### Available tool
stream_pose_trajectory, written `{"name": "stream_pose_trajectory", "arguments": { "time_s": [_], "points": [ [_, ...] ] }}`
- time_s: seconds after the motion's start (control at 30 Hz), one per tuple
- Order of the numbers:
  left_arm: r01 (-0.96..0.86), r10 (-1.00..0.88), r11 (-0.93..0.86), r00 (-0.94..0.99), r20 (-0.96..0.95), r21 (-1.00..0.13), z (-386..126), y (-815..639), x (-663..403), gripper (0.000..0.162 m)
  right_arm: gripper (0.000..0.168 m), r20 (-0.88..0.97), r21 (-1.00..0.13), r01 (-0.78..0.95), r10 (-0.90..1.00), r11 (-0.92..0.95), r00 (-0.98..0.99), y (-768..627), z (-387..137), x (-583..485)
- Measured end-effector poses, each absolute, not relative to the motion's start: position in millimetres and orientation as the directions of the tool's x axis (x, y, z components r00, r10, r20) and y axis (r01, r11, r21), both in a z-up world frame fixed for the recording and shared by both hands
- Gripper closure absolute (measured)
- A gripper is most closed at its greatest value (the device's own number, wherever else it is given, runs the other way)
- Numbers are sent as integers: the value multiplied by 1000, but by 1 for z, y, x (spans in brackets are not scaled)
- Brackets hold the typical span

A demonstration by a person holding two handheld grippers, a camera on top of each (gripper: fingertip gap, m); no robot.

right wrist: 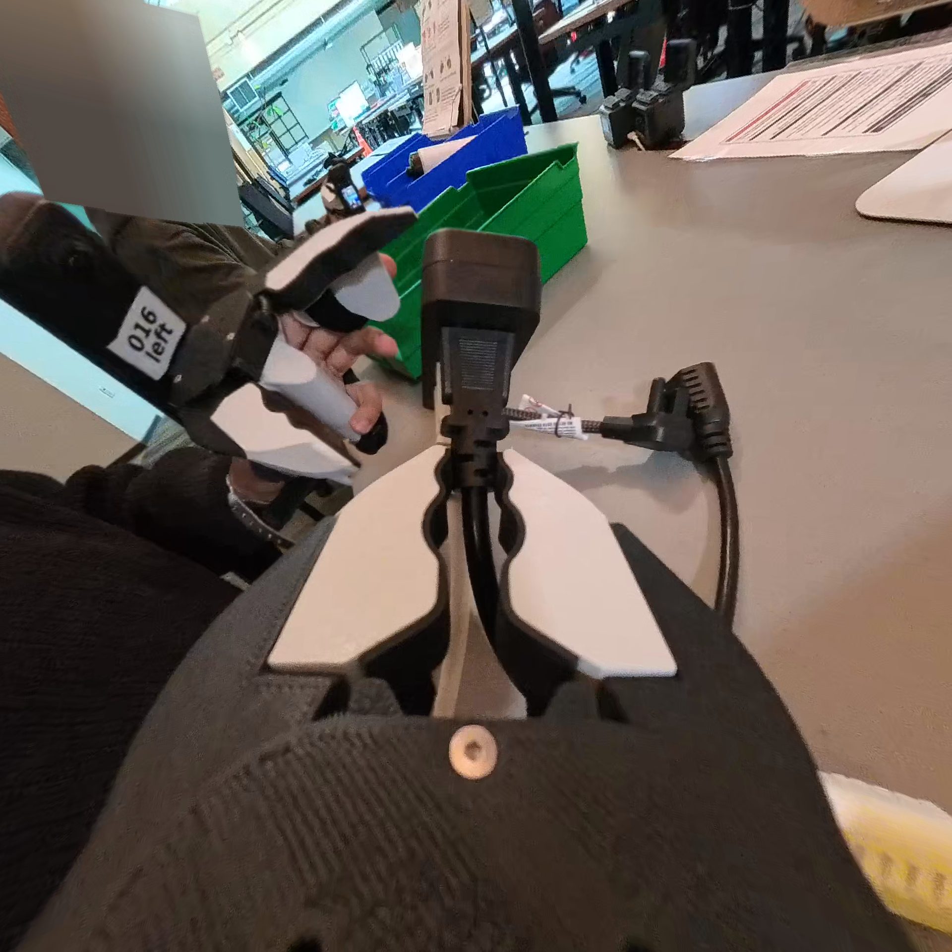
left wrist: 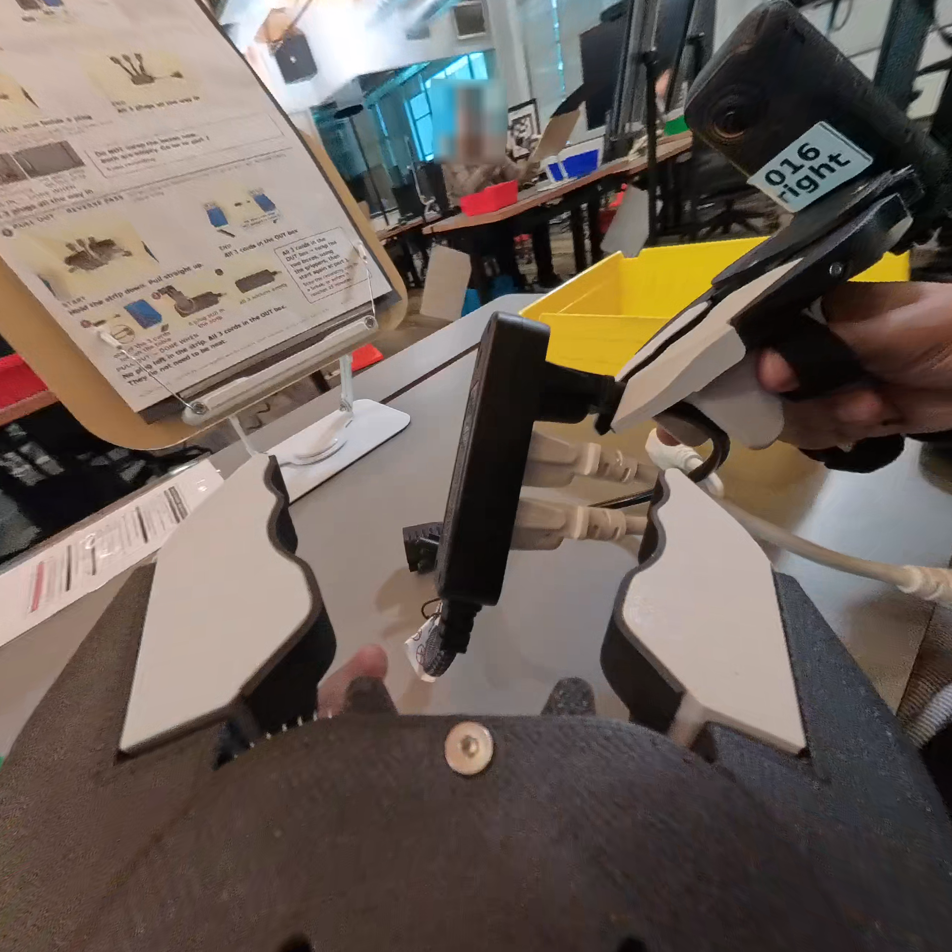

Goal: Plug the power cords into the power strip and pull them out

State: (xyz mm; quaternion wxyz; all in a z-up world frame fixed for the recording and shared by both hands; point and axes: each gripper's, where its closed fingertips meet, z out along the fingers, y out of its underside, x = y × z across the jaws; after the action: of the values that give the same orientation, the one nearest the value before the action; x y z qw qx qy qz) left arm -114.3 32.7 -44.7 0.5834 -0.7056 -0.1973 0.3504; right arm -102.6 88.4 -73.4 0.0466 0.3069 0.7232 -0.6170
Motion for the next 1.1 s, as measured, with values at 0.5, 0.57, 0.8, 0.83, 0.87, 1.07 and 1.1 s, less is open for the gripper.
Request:
{"name": "stream_pose_trajectory", "arguments": {
  "time_s": [0.5, 0.57, 0.8, 0.83, 0.87, 1.07, 1.1],
  "points": [
    [-216, 560, -609, 563, -607, -763, -35, 64, -102, 122, 153, -352, -909, 411, 404, 65, -844, 86, -77, -92],
    [-216, 583, -582, 562, -587, -784, -33, 65, -103, 131, 153, -348, -911, 407, 405, 65, -846, 86, -77, -90],
    [-144, 549, -593, 647, -529, -793, -52, 61, -111, 127, 153, -373, -908, 416, 372, 40, -850, 84, -76, -88],
    [-137, 545, -591, 659, -518, -795, -56, 60, -113, 126, 153, -369, -909, 414, 372, 46, -852, 83, -77, -88],
    [-146, 544, -569, 671, -504, -809, -57, 61, -112, 127, 153, -365, -910, 412, 372, 52, -853, 83, -78, -88],
    [-116, 514, -462, 773, -372, -879, -63, 59, -111, 126, 153, -316, -919, 376, 354, 116, -880, 81, -82, -86],
    [-97, 506, -449, 792, -342, -888, -65, 59, -111, 128, 153, -314, -919, 375, 352, 120, -882, 80, -83, -86]
  ]
}}
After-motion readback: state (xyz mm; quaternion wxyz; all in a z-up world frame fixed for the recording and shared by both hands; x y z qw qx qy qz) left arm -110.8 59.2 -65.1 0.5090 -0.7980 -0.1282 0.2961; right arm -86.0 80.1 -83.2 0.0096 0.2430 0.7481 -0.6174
